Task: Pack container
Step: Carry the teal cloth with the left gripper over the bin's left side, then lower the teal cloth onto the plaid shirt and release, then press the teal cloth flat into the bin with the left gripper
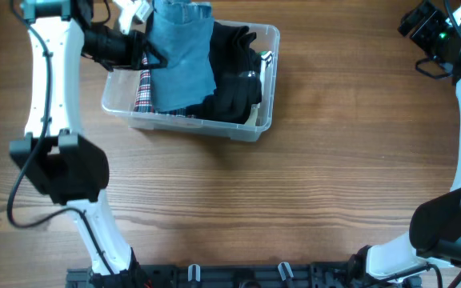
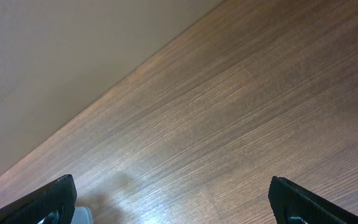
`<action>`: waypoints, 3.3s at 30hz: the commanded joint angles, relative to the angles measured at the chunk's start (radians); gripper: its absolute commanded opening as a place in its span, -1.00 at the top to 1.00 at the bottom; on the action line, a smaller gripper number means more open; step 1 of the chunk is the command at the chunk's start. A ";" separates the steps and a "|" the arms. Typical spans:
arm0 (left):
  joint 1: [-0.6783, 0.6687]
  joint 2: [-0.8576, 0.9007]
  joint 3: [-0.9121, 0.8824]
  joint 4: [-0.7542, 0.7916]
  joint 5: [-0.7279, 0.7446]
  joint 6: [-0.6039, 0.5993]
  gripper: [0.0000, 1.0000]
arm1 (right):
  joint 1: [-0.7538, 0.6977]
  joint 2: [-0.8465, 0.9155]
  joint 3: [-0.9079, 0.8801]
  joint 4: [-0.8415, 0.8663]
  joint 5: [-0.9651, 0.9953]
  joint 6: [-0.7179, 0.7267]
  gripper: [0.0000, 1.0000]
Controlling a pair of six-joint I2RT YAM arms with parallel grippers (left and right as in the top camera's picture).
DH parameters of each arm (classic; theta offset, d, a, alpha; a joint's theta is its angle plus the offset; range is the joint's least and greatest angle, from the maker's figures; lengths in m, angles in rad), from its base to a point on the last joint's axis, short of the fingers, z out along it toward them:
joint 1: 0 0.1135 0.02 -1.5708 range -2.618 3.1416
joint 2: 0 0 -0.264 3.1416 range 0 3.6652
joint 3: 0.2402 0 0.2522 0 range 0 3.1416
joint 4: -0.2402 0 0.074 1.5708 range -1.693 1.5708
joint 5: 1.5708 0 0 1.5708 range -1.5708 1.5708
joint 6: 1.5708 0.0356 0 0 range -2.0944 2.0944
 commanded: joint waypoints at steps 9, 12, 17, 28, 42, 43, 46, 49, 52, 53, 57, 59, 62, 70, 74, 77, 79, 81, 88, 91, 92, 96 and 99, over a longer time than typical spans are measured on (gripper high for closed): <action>0.064 0.123 0.026 0.085 -0.174 -0.075 -1.00 | 0.004 0.009 0.011 0.001 0.010 0.013 -1.00; 0.060 0.100 0.062 0.073 -0.169 -0.104 -0.99 | 0.004 0.009 0.011 0.001 0.010 0.014 -0.99; 0.012 -0.011 0.155 0.062 -0.156 -0.104 -1.00 | 0.004 0.009 0.011 0.002 0.010 0.014 -1.00; -0.120 -0.073 0.156 0.282 -0.437 -0.183 -0.99 | 0.004 0.009 0.011 0.002 0.010 0.013 -0.99; -0.146 0.121 0.155 0.409 -0.581 -0.594 0.62 | 0.004 0.009 0.011 0.002 0.010 0.014 -0.99; -0.156 0.135 0.155 0.416 -0.582 -0.594 0.70 | 0.004 0.009 0.011 0.002 0.010 0.013 -1.00; -0.185 0.182 0.155 0.427 -0.603 -0.594 0.86 | 0.004 0.009 0.011 0.002 0.010 0.014 -0.99; -0.201 0.254 0.155 0.445 -0.655 -0.594 0.92 | 0.004 0.009 0.011 0.002 0.010 0.014 -1.00; -0.202 0.338 0.155 0.448 -0.656 -0.595 0.92 | 0.004 0.009 0.011 0.002 0.010 0.014 -0.99; -0.202 0.370 0.154 0.448 -0.656 -0.595 0.92 | 0.004 0.009 0.011 0.002 0.010 0.014 -0.99; -0.202 0.477 0.154 0.448 -0.656 -0.595 0.92 | 0.004 0.009 0.011 0.001 0.010 0.014 -1.00; -0.202 0.504 0.154 0.449 -0.656 -0.594 0.92 | 0.004 0.009 0.011 0.001 0.010 0.014 -0.99; -0.202 0.520 0.154 0.457 -0.656 -0.594 0.92 | 0.004 0.009 0.011 0.002 0.010 0.014 -0.99; -0.209 0.573 0.153 0.467 -0.656 -0.590 0.92 | 0.004 0.009 0.011 0.002 0.010 0.014 -1.00; -0.209 0.563 0.154 0.455 -0.652 -0.591 0.92 | 0.004 0.009 0.011 0.002 0.010 0.014 -0.99; -0.208 0.498 0.154 0.417 -0.653 -0.591 0.92 | 0.004 0.009 0.011 0.002 0.010 0.013 -0.99; -0.208 0.436 0.154 0.404 -0.653 -0.591 0.92 | 0.004 0.009 0.011 0.001 0.010 0.014 -1.00; -0.208 0.344 0.154 0.399 -0.653 -0.591 0.92 | 0.004 0.009 0.011 0.002 0.010 0.014 -1.00; -0.205 0.096 0.154 0.395 -0.776 -0.590 0.81 | 0.004 0.009 0.011 0.002 0.010 0.013 -1.00; -0.195 0.097 0.153 0.375 -0.806 -0.590 0.82 | 0.004 0.009 0.011 0.001 0.010 0.014 -1.00; -0.189 0.097 0.153 0.373 -0.819 -0.591 0.83 | 0.004 0.009 0.011 0.002 0.010 0.013 -0.99; -0.155 0.100 0.151 0.373 -0.851 -0.591 0.87 | 0.004 0.009 0.011 0.002 0.010 0.014 -0.99; -0.130 0.119 0.148 0.375 -0.851 -0.591 0.90 | 0.004 0.009 0.011 0.002 0.010 0.014 -0.99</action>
